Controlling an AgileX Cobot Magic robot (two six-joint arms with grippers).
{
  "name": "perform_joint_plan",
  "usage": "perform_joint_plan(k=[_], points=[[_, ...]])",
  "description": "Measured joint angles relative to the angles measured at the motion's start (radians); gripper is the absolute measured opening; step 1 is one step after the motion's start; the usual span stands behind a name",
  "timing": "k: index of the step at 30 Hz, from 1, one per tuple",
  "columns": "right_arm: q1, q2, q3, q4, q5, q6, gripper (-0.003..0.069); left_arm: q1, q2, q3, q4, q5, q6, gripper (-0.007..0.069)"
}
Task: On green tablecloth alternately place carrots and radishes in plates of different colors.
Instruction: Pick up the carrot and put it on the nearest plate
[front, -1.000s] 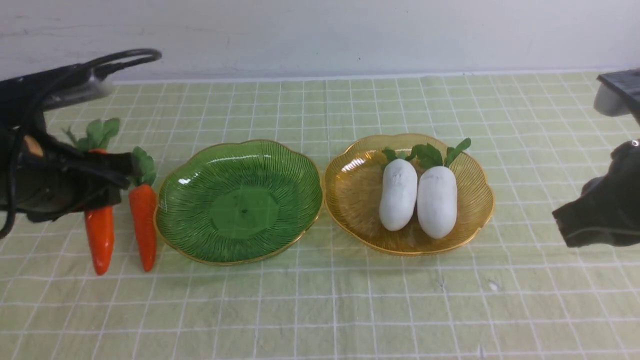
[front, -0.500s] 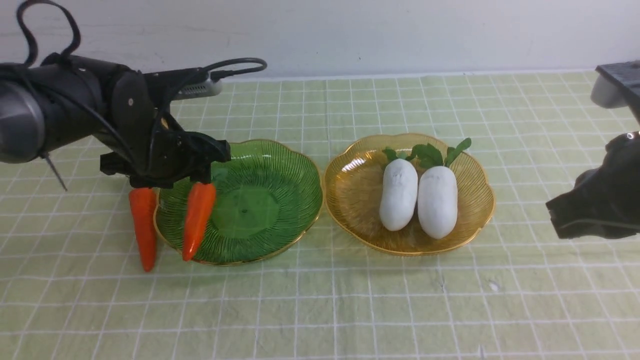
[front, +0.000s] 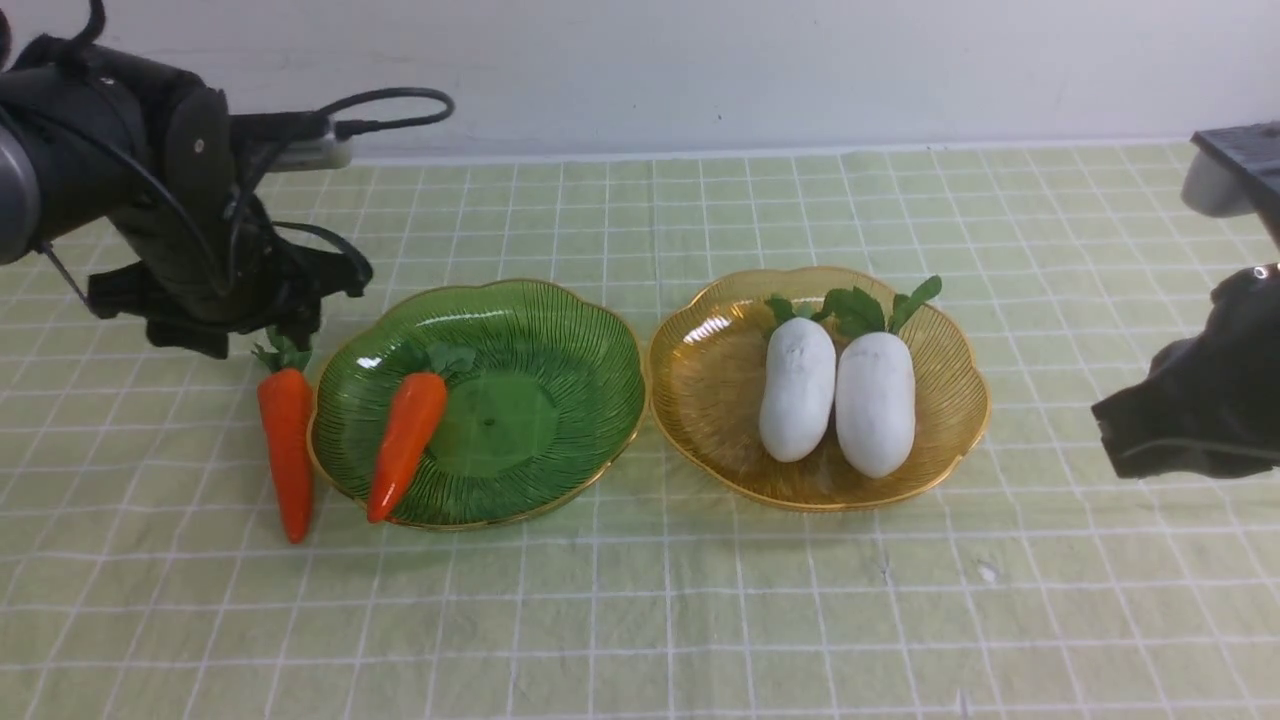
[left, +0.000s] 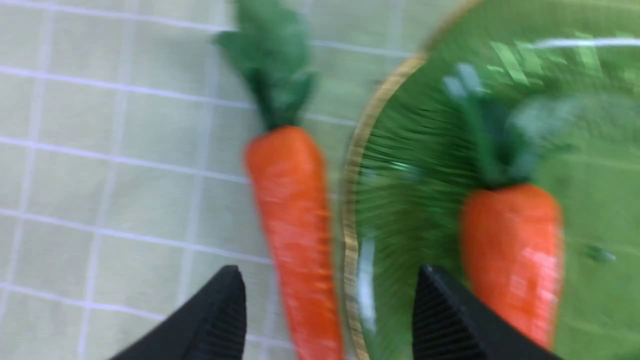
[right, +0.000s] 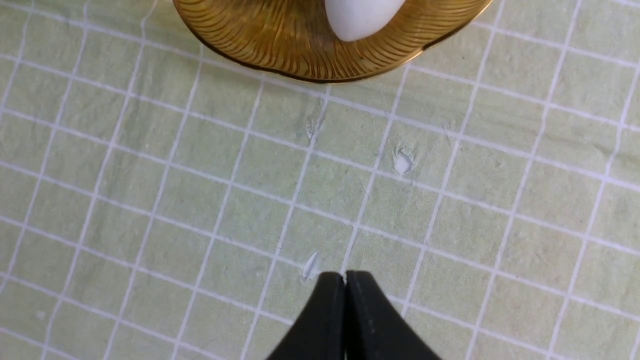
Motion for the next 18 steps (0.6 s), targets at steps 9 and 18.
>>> perform_joint_plan(k=[9,18], points=[[0.000,0.000,0.005,0.002,-0.001,0.000,-0.0015,0.094,0.124,-0.001,-0.134,-0.050,0.000,0.0406],[0.000,0.000,0.069,0.003,-0.026,0.000,-0.0015,0.095,0.145,-0.001,-0.160,-0.119,0.002,0.0406]])
